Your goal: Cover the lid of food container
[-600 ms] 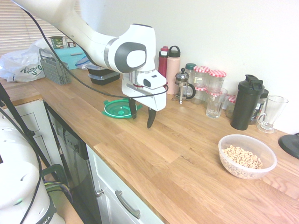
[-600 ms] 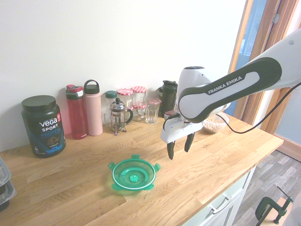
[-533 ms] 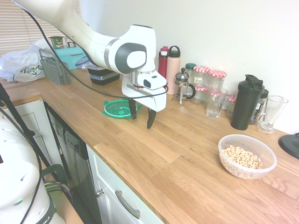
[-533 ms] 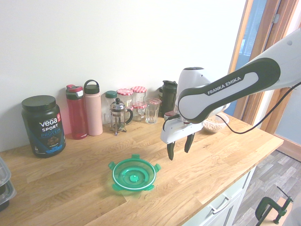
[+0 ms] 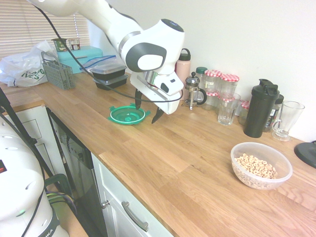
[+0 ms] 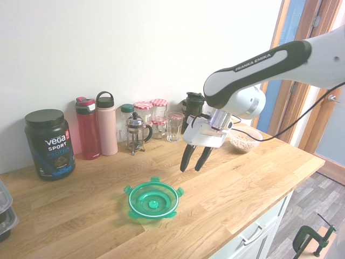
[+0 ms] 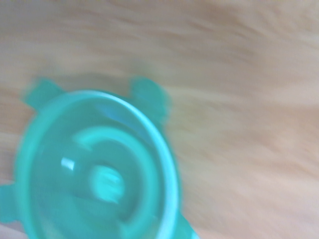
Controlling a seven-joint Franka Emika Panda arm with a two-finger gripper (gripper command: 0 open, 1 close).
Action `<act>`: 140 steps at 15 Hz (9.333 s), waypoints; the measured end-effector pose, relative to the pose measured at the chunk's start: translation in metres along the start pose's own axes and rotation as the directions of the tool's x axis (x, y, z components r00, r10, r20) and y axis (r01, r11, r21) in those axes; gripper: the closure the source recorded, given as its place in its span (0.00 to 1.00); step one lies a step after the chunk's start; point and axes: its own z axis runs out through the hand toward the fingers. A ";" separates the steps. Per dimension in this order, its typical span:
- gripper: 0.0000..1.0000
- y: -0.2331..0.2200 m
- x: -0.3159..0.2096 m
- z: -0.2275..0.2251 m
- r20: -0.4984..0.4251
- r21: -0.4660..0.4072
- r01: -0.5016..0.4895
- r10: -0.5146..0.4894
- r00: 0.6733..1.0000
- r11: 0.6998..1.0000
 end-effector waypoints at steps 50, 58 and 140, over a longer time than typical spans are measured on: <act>1.00 -0.043 0.006 -0.058 0.013 -0.120 0.049 -0.048 0.999 0.992; 1.00 -0.006 0.033 -0.219 -0.411 -0.475 -0.083 -0.138 0.901 0.876; 0.00 0.028 0.012 -0.074 -0.550 -0.610 -0.419 0.021 0.835 0.673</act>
